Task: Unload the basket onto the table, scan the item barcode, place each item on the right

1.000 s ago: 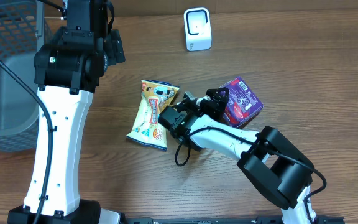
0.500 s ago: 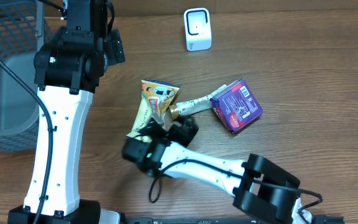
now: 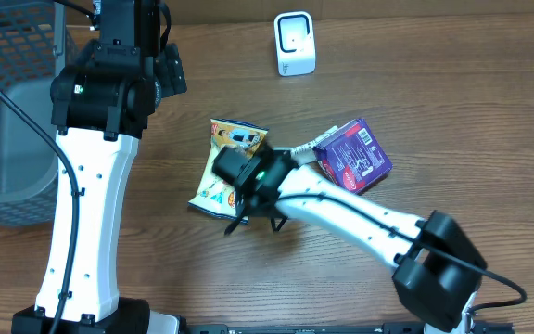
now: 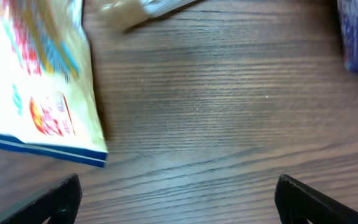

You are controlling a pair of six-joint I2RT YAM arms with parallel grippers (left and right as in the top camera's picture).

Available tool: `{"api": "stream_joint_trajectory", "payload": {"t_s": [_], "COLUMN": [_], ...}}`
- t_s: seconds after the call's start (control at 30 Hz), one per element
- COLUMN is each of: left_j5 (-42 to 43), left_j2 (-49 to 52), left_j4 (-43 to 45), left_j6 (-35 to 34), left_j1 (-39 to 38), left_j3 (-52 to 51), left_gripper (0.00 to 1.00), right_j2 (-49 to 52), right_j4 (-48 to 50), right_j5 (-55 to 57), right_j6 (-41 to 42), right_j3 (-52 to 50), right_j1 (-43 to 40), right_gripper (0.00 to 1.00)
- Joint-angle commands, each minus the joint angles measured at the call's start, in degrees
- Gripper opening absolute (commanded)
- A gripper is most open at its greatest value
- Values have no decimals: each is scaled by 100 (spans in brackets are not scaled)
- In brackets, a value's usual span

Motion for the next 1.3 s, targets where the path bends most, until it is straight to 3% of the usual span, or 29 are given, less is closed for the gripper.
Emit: {"api": "stream_joint_trajectory", "payload": {"t_s": [0.0, 0.17, 0.33, 0.5, 0.6, 0.73, 0.77, 0.97, 1.1, 1.27], "left_j5": [-127, -127, -127, -33, 170, 181, 179, 151, 157, 151], "left_j2": [-26, -26, -26, -26, -28, -28, -28, -28, -28, -28], "left_j4": [-20, -28, -37, -33, -35, 52, 114, 330, 450, 479], "left_j6": [-92, -94, -98, -225, -223, -249, -247, -225, -221, -219], "left_j1": [22, 111, 127, 127, 127, 127, 127, 127, 127, 127], "left_j3": [-15, -15, -15, -15, -15, -15, -15, -15, -13, -13], "left_gripper": [100, 100, 100, 100, 100, 100, 100, 100, 100, 100], "right_j2": [-289, -501, -885, -1550, -1908, -2199, -2201, -1838, -1585, -1567], "right_j4": [-61, 129, 892, 1690, 1980, 1882, 1519, 905, 570, 765], "right_j5": [-999, -1502, -107, 981, 931, -404, -839, -3722, -5281, -6400], "right_j6": [743, 1062, 911, -356, -1252, -3080, -3397, -4365, -4833, -5453], "right_j3": [76, 76, 210, 820, 1316, 2068, 2124, 1296, 166, -1338], "right_j1": [-409, -1360, -2450, -3604, -4481, -6463, -7420, -9807, -10662, -10690], "right_gripper": [100, 100, 100, 100, 100, 100, 100, 100, 100, 100]}}
